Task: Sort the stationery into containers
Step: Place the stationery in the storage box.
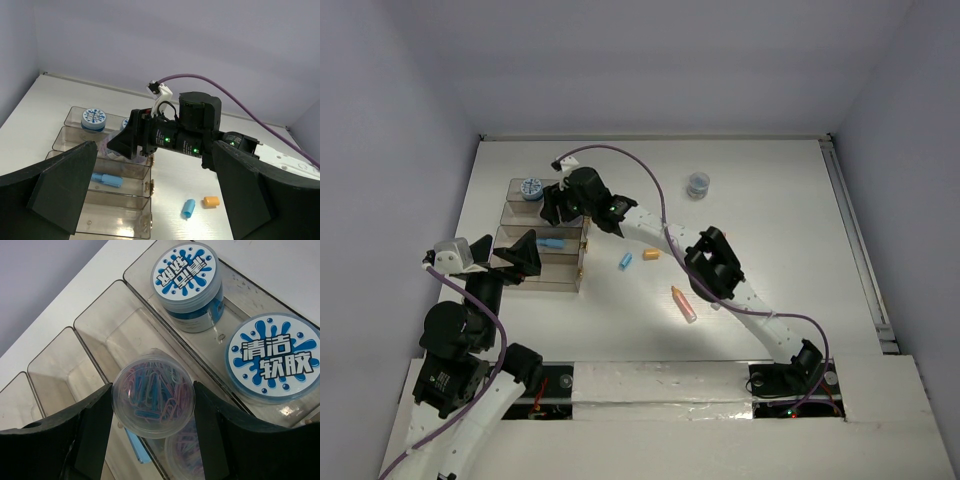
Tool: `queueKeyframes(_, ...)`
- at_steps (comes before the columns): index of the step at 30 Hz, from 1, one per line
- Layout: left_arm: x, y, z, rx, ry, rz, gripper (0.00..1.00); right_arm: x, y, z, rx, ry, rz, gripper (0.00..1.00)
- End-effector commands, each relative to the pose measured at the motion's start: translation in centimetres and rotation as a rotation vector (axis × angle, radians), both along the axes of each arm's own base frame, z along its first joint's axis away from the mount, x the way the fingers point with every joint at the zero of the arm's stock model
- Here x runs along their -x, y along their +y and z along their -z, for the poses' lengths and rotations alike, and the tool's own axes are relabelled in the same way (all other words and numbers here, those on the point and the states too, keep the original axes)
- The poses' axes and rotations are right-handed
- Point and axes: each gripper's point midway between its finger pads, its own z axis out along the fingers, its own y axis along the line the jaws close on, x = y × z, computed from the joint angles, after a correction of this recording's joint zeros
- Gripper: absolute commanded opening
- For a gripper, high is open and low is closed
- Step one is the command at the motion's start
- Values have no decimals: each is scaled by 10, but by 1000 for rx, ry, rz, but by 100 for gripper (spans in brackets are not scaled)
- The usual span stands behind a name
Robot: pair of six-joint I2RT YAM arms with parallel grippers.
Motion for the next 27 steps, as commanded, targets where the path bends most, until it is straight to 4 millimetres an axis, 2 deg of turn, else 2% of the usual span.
queueKeyframes(1, 2, 0, -11, 15, -51, 3, 99, 1, 9, -58, -110, -87, -1, 66)
queueKeyframes(2, 2, 1, -12, 16, -52, 3, 99, 1, 8, -57, -106, -84, -1, 66)
queueKeyframes(8, 2, 1, -12, 16, -52, 1, 99, 1, 7, -76, -142, -113, 3, 66)
queueKeyframes(14, 2, 1, -11, 17, -50, 0, 99, 1, 5, -84, -147, -122, 9, 73)
queueKeyframes(17, 2, 1, -12, 16, -52, 0, 99, 1, 5, -86, -150, -123, 9, 82)
queueKeyframes(22, 2, 1, -11, 16, -50, -2, 99, 1, -1, -100, -159, -144, 29, 81)
queueKeyframes(23, 2, 2, -11, 16, -52, -2, 99, 0, -4, -94, -142, -142, 39, 81)
queueKeyframes(24, 2, 2, -11, 16, -52, -2, 99, -1, -11, -109, -149, -158, 65, 81)
queueKeyframes(25, 3, 2, -12, 19, -53, -1, 99, -13, -23, -111, -145, -159, 96, 81)
queueKeyframes(27, 3, 2, -12, 19, -54, -1, 99, -23, -49, -121, -146, -141, 148, 81)
